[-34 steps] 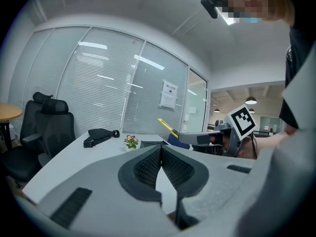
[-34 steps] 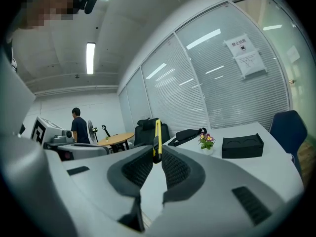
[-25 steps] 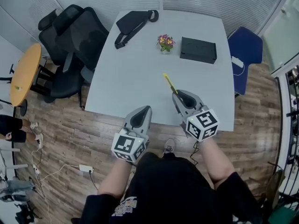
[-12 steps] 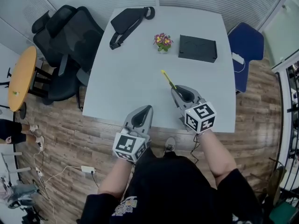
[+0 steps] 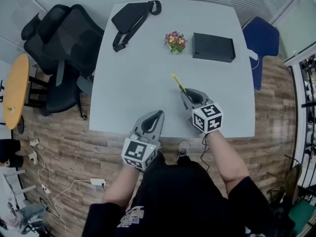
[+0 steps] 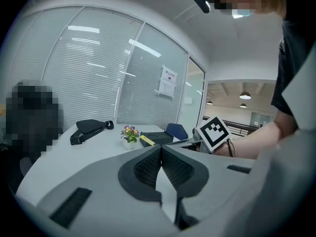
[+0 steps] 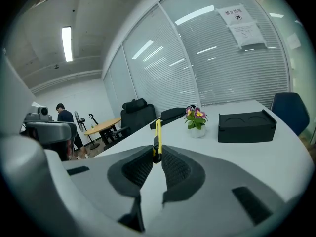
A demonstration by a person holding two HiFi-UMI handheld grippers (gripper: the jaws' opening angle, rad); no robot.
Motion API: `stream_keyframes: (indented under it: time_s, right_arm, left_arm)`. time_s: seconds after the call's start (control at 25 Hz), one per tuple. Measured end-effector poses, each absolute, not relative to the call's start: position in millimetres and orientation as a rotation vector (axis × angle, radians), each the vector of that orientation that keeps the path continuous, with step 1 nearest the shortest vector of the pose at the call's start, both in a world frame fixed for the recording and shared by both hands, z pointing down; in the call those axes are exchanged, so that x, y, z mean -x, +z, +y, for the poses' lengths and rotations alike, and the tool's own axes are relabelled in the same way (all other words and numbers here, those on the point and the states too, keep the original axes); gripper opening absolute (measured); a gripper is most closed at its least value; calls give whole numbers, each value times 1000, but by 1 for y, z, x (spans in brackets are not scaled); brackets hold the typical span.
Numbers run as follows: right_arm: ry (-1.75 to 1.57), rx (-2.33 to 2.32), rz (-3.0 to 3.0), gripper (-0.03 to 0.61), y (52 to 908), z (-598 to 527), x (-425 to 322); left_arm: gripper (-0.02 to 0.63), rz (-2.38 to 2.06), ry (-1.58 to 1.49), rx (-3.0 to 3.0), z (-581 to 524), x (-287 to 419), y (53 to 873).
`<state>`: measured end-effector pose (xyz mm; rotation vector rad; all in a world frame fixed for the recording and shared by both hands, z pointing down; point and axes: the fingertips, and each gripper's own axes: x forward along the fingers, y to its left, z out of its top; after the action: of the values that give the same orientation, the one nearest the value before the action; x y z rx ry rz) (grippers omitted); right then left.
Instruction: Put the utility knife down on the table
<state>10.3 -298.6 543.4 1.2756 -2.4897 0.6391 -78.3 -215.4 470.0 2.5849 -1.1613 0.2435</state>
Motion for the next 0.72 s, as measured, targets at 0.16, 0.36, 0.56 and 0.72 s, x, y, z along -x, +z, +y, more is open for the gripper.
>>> stream_keyframes:
  time_s: [0.16,0.36,0.56,0.72]
  right_arm:
    - [679,-1268,-2407,57,577,-310,2]
    - [730,-1241,-2304,57,620,-318,15]
    - [765,-1207,-2206,57,659,-315,23]
    - [782,-1181,-2144,57,682,-308,29]
  left_arm:
    - [5,-1114,259,-2572,-223,90,482]
    - [5,-1078,278,-2550,-230,108,496]
    - [5,-1050,296,-2535,-233,122,507]
    - [5,-1028,302,-2525,-232,129,514]
